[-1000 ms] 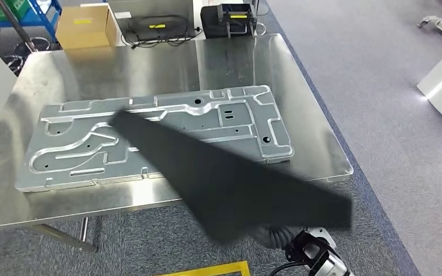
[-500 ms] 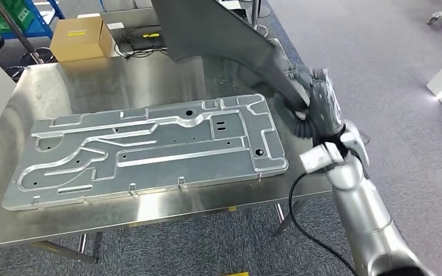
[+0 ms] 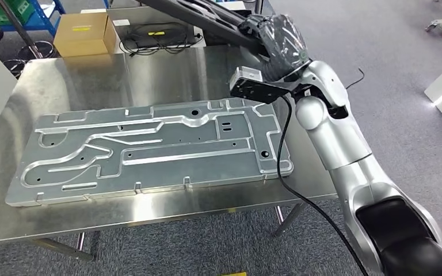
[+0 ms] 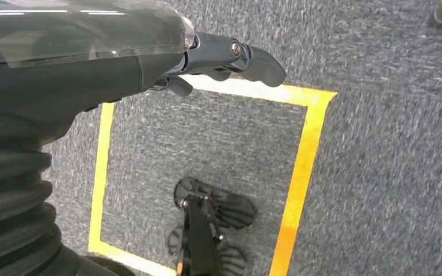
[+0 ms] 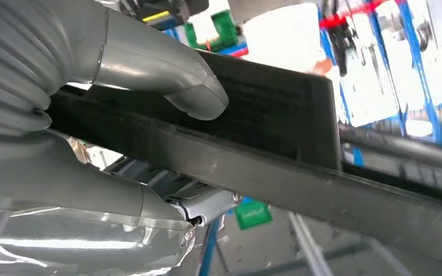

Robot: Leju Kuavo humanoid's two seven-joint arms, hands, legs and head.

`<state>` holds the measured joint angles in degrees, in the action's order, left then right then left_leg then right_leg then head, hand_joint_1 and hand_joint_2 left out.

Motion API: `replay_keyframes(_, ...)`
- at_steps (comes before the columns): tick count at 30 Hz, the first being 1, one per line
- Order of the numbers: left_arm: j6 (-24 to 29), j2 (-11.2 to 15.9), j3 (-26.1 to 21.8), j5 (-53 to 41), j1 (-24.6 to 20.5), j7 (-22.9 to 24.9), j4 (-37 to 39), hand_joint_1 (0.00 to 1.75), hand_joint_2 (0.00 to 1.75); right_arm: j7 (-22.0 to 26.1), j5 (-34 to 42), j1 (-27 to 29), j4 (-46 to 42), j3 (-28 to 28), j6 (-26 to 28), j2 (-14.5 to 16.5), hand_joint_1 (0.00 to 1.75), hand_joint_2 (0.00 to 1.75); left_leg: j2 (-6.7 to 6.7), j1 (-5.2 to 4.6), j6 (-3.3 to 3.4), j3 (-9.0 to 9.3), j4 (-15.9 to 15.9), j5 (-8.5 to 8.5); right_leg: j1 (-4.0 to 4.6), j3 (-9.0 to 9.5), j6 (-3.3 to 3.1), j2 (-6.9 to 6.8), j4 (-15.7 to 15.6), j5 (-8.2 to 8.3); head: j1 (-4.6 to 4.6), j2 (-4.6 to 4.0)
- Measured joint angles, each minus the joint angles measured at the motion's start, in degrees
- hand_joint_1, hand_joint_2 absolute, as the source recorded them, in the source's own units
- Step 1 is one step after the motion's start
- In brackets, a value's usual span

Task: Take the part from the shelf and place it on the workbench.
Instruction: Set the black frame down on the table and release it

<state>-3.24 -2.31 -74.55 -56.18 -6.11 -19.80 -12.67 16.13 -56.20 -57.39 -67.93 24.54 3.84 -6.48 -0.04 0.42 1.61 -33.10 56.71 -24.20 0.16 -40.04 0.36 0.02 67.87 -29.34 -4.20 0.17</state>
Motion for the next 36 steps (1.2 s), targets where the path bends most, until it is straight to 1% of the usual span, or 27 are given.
replay_keyframes(1,-0.3,0.0,0.0,0.2,0.0,-0.2,0.0,0.0,1.75,-0.5,-2.7,-1.3,3.4,1.7,-1.5,0.7,1.75,1.75,0.02,0.03,-0.01,-0.03,0.0,-0.01,-0.27,-1.68,0.25,-0.02,3.6,-1.36,0.0,0.0)
replay_keyframes(2,-0.6,-0.1,0.0,0.4,0.0,-0.6,0.0,0.0,1.75,-0.9,-5.3,-2.2,7.4,3.6,-2.5,1.5,1.75,1.75,0.03,0.1,-0.05,0.0,0.0,-0.02,-0.53,-2.73,0.45,-0.04,5.8,-1.8,0.0,0.0)
replay_keyframes(3,-0.9,-0.2,0.0,0.6,0.0,-1.1,0.0,0.0,1.75,-1.0,-7.5,-2.7,11.7,5.6,-2.7,2.6,1.75,1.75,-0.02,0.2,-0.14,0.05,0.0,-0.05,-0.77,-2.76,0.61,-0.07,6.0,-1.17,0.0,0.0)
replay_keyframes(4,-1.2,-0.3,0.0,0.6,0.0,-1.7,0.0,0.0,1.75,-1.0,-9.1,-2.9,16.2,7.5,-2.6,3.8,1.75,1.75,-0.12,0.32,-0.27,0.1,0.1,-0.11,-0.99,-1.65,0.71,-0.09,3.8,0.42,0.0,0.0)
replay_keyframes(5,-1.3,-0.4,0.0,0.6,0.0,-2.3,0.0,0.0,1.75,-1.0,-10.2,-2.9,20.0,9.2,-2.5,4.9,1.75,1.75,-0.27,0.4,-0.47,0.14,0.3,-0.22,-1.2,0.31,0.74,-0.09,-0.1,2.52,0.0,0.0)
replay_keyframes(7,-1.6,-0.6,0.0,0.5,0.1,-3.1,0.0,0.0,1.75,-0.7,-11.3,-2.9,26.6,12.1,-2.5,7.3,1.75,1.75,-0.5,0.28,-1.1,-0.12,0.8,-0.51,-1.2,3.68,0.53,-0.04,-7.1,4.84,-0.01,0.0)
replay_keyframes(8,-1.6,-0.7,0.0,0.5,0.1,-3.5,0.0,0.0,1.75,-0.5,-11.5,-2.9,29.1,13.3,-2.6,8.4,1.75,1.75,-0.54,0.2,-1.46,-0.26,0.9,-0.63,-1.1,4.42,0.31,0.02,-8.8,5.09,-0.01,0.0)
replay_keyframes(10,-1.8,-0.7,0.0,0.4,0.1,-3.9,0.0,0.0,1.75,-0.1,-11.6,-2.8,33.2,15.6,-2.9,10.4,1.75,1.75,-0.55,0.22,-2.18,-0.35,1.0,-0.69,-0.87,4.48,-0.32,0.12,-9.2,4.87,-0.02,0.0)
replay_keyframes(12,-1.8,-0.7,0.0,0.4,0.2,-4.2,0.0,0.0,1.75,0.1,-11.7,-2.8,36.0,17.1,-3.2,11.8,1.75,1.75,-0.47,0.41,-2.81,-0.6,1.6,-1.39,-0.99,4.66,-1.11,0.06,-9.5,4.94,-0.02,0.0)
replay_keyframes(13,-1.8,-0.7,0.0,0.4,0.2,-4.2,0.0,0.0,1.75,0.1,-11.7,-2.9,37.0,17.7,-3.4,12.4,1.75,1.75,-0.41,0.48,-3.06,-1.31,3.2,-2.46,-1.08,4.76,-1.5,0.04,-9.7,5.01,-0.02,0.0)
replay_keyframes(14,-1.9,-0.7,0.0,0.4,0.2,-4.2,0.0,0.0,1.75,0.1,-11.7,-3.0,37.9,18.2,-3.5,13.1,1.75,1.75,-0.34,0.55,-3.24,-2.68,6.1,-4.07,-1.11,4.86,-1.8,0.01,-9.8,5.03,-0.02,0.0)
replay_keyframes(16,-1.9,-0.8,0.0,0.4,0.2,-4.2,0.0,0.0,1.75,0.1,-11.7,-3.2,39.5,19.0,-3.7,13.9,1.75,1.75,-0.3,0.59,-3.49,-6.66,14.3,-7.51,-0.94,4.89,-2.11,0.01,-9.8,4.93,-0.02,0.0)
replay_keyframes(17,-1.9,-0.8,0.0,0.4,0.3,-4.2,0.0,0.0,1.75,0.1,-11.7,-3.2,40.2,19.4,-3.8,14.2,1.75,1.75,-0.3,0.61,-3.57,-8.36,17.5,-8.32,-0.87,4.91,-2.16,0.02,-9.8,4.88,-0.02,0.0)
replay_keyframes(18,-1.9,-0.8,0.0,0.4,0.4,-4.2,0.0,0.0,1.75,0.1,-11.7,-3.2,40.7,19.6,-3.8,14.3,1.75,1.75,-0.3,0.61,-3.61,-9.15,18.6,-7.95,-0.82,4.92,-2.17,0.02,-9.7,4.82,-0.02,0.0)
replay_keyframes(19,-1.9,-0.8,0.0,0.4,0.5,-4.2,0.0,0.0,1.75,0.1,-11.7,-3.3,41.2,19.7,-3.8,14.5,1.75,1.75,-0.29,0.63,-3.6,-8.79,17.2,-6.42,-0.81,4.95,-2.13,0.06,-9.6,4.73,-0.02,0.0)
replay_keyframes(21,-1.9,-0.8,0.0,0.4,0.6,-4.3,0.0,0.0,1.75,0.1,-11.7,-3.6,42.0,20.0,-3.8,14.8,1.75,1.75,-0.27,0.67,-3.36,-5.46,9.4,-2.09,-0.8,5.06,-1.88,0.16,-9.3,4.44,-0.02,0.0)
replay_keyframes(22,-1.9,-0.8,0.0,0.4,0.5,-4.3,0.0,0.0,1.75,0.1,-11.7,-3.9,42.4,20.1,-3.8,15.0,1.75,1.75,-0.27,0.61,-3.16,-3.67,5.6,-0.7,-0.72,5.05,-1.66,0.25,-9.1,4.29,-0.02,0.0)
replay_keyframes(23,-1.9,-0.8,0.0,0.4,0.5,-4.3,0.0,0.0,1.75,0.1,-11.6,-4.1,42.6,20.2,-3.9,15.1,1.31,1.31,-0.3,0.53,-2.93,-2.51,3.1,-0.06,-0.63,5.03,-1.4,0.31,-9.0,4.22,-0.01,0.0)
replay_keyframes(24,-1.9,-0.8,0.0,0.4,0.5,-4.4,0.0,0.0,1.75,0.1,-11.6,-4.2,42.9,20.2,-4.0,15.1,0.87,0.87,-0.33,0.42,-2.66,-1.99,2.0,-0.07,-0.54,4.99,-1.11,0.35,-9.0,4.2,-0.01,0.0)
replay_keyframes(26,-2.1,-0.8,0.0,0.5,0.6,-4.6,0.0,0.0,1.75,0.1,-11.4,-4.3,43.3,20.3,-4.7,15.3,0.0,0.0,-0.34,0.4,-2.06,-1.89,1.7,0.01,-0.49,4.99,-0.46,0.37,-9.1,4.21,-0.02,0.0)
replay_keyframes(28,-2.3,-0.8,0.0,0.6,0.6,-5.0,0.0,0.0,1.75,0.0,-11.0,-4.4,43.7,20.6,-6.3,15.6,0.0,0.0,-0.28,0.59,-1.36,-1.74,1.3,0.28,-0.58,4.32,0.13,0.31,-7.5,2.93,-0.02,0.0)
replay_keyframes(29,-2.4,-0.9,0.0,0.6,0.6,-5.2,0.0,0.0,1.75,-0.1,-10.7,-4.5,43.9,20.7,-7.2,15.9,0.0,0.0,-0.24,0.69,-1.07,-1.67,1.2,0.4,-0.65,3.27,0.35,0.27,-5.1,1.43,-0.01,0.0)
replay_keyframes(31,-2.4,-0.9,0.0,0.6,0.5,-5.4,0.0,0.0,1.75,-0.5,-10.1,-4.5,44.5,21.0,-9.1,16.3,0.0,0.0,-0.21,0.65,-0.79,-1.71,1.2,0.39,-0.76,-0.19,0.61,0.24,2.5,-2.26,-0.01,0.0)
replay_keyframes(32,-2.4,-0.9,0.0,0.6,0.5,-5.5,0.0,0.0,1.75,-0.7,-9.9,-4.4,44.7,21.1,-9.7,16.5,0.0,0.0,-0.22,0.63,-0.75,-1.72,1.2,0.38,-0.82,-1.69,0.71,0.23,5.7,-3.3,0.0,0.0)
replay_keyframes(33,-2.3,-0.9,0.0,0.6,0.5,-5.5,0.0,0.0,1.75,-0.8,-9.7,-4.4,45.0,21.2,-10.1,16.7,0.0,0.0,-0.25,0.63,-0.72,-1.73,1.3,0.36,-0.87,-2.4,0.75,0.23,7.2,-3.31,0.0,0.0)
replay_keyframes(34,-2.3,-0.9,0.0,0.6,0.6,-5.5,0.0,0.0,1.75,-0.9,-9.5,-4.4,45.2,21.2,-10.2,16.8,0.0,0.0,-0.29,0.63,-0.75,-1.73,1.4,0.33,-0.91,-2.0,0.72,0.22,6.4,-2.22,0.0,0.0)
replay_keyframes(36,-2.2,-1.0,0.0,0.6,0.6,-5.6,0.0,0.0,0.87,-1.0,-8.9,-4.8,45.5,21.2,-10.2,17.1,0.0,0.0,-0.36,0.63,-0.94,-1.71,1.6,0.2,-0.9,1.43,0.33,0.2,-0.7,1.57,0.0,0.0)
